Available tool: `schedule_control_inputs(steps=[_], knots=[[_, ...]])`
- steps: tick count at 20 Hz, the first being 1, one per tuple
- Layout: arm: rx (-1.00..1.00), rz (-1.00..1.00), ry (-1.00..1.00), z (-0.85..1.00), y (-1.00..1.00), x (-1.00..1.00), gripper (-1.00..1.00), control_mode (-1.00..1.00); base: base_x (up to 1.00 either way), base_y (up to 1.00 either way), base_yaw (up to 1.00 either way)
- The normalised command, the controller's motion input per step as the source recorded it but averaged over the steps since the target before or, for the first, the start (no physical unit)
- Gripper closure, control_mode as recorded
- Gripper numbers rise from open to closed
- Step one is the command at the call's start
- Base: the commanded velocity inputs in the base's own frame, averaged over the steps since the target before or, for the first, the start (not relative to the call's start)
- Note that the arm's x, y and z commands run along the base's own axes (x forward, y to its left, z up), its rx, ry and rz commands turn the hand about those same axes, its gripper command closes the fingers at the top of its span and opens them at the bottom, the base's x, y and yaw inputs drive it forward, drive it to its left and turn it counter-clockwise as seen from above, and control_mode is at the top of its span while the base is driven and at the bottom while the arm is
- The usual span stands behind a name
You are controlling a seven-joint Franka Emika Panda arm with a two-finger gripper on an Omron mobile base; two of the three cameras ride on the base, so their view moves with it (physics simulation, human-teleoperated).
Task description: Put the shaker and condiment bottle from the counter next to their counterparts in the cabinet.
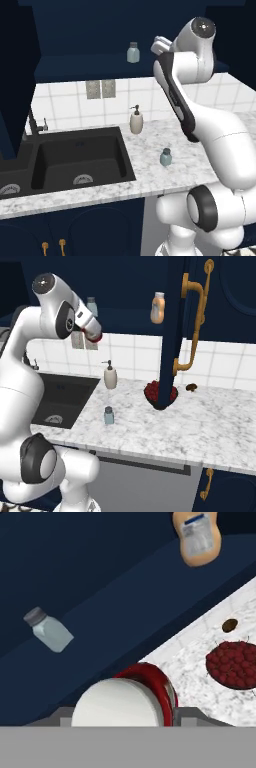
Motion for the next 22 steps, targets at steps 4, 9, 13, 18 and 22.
schedule_control_inputs(steps=[4, 9, 13, 18, 22], knots=[[-0.04, -0.01, -0.02, 0.39, -0.05, 0.0, 1.0, -1.0, 0.0, 0.0, 0.0], [0.0, -0.02, 0.0, 0.28, -0.15, 0.03, 1.0, -1.0, 0.0, 0.0, 0.0], [0.0, -0.02, 0.0, 0.03, -0.21, 0.14, 1.0, -1.0, 0.0, 0.0, 0.0], [0.0, -0.03, 0.0, 0.0, -0.18, 0.21, 1.0, -1.0, 0.0, 0.0, 0.0], [0.0, -0.05, 0.0, 0.0, -0.21, 0.33, 1.0, -1.0, 0.0, 0.0, 0.0]])
